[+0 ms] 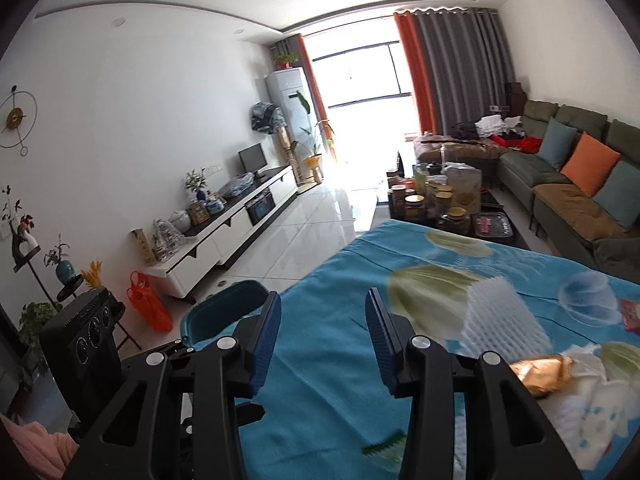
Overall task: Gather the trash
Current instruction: 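Grasp the gold foil bag with the right tool while the left tool keeps the wrapper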
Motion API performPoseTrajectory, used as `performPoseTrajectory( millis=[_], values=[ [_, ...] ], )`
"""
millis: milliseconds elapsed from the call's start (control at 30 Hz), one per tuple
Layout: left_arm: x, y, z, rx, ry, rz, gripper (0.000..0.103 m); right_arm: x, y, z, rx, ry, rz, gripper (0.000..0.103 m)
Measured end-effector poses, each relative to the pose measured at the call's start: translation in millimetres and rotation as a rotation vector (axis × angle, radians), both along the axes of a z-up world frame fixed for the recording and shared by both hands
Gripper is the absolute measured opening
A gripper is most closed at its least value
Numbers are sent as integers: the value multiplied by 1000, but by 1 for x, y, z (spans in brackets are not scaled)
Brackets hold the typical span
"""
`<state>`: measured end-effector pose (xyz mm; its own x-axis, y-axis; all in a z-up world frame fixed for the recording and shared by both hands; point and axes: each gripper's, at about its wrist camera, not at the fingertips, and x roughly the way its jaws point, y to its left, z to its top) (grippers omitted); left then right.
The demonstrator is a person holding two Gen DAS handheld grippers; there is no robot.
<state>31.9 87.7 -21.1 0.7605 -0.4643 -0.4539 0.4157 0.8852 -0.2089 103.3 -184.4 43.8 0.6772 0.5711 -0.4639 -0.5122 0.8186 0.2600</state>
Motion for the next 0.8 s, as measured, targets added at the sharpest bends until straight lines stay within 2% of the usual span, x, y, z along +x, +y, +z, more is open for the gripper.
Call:
performPoseTrajectory(
  millis=[200,333,567,667,800],
  values=[
    [8,-56,-11,39,28,-141,77,-18,-71,-13,-25,2,-172,43],
    [13,-76,-19,65,57,-197,78,-24,-101,-29,-29,33,-228,43],
    [29,-103,-31,130,117,-234,75,-42,-127,-63,-33,116,-259,44],
    [34,-108,-35,152,136,-242,72,-54,-136,-76,-26,158,-268,48],
    [42,-111,-43,169,176,-244,67,-62,-155,-100,38,262,-261,50]
  ],
)
